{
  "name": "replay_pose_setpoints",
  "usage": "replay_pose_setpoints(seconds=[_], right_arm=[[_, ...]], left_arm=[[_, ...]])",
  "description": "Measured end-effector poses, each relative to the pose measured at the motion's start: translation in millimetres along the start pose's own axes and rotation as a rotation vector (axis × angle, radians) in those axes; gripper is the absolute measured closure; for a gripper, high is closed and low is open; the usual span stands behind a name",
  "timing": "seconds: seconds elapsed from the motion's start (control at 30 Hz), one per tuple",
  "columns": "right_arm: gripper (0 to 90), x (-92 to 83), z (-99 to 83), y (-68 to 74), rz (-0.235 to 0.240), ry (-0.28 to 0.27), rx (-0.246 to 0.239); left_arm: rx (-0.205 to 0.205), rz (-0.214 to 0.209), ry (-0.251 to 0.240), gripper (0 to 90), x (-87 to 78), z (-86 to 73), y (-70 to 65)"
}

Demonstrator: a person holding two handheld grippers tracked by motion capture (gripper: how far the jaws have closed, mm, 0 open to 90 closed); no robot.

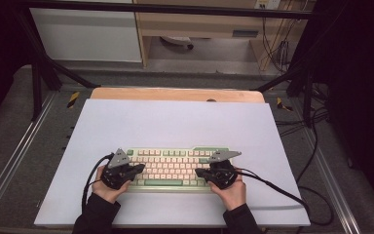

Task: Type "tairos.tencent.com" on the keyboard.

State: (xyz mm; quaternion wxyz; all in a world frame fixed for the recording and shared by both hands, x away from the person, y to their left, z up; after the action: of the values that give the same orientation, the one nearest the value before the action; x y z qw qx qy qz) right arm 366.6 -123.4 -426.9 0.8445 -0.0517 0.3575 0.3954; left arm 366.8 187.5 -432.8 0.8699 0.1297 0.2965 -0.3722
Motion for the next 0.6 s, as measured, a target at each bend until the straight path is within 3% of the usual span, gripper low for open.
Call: replay_pose_setpoints(seconds=[0.6], right_arm=[[90.0, 1.7, -2.8, 1.4, 0.012, -0.003, -0.006]], left_arm=[[0.003, 0.003, 0.028, 90.0, 9.9, -4.4, 2.6]])
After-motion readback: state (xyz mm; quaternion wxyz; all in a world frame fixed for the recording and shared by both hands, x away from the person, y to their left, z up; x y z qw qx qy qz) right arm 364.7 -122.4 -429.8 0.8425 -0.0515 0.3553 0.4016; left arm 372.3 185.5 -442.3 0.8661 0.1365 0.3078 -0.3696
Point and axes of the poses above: each handheld gripper's, and its own axes: x roughly forward along the jaws, z roughly out of its top, y roughly to its left, the point moved 2 cm from there along x, roughly forward along the jaws, and after that the axes turned 3 degrees about x, right-handed, at the moved point
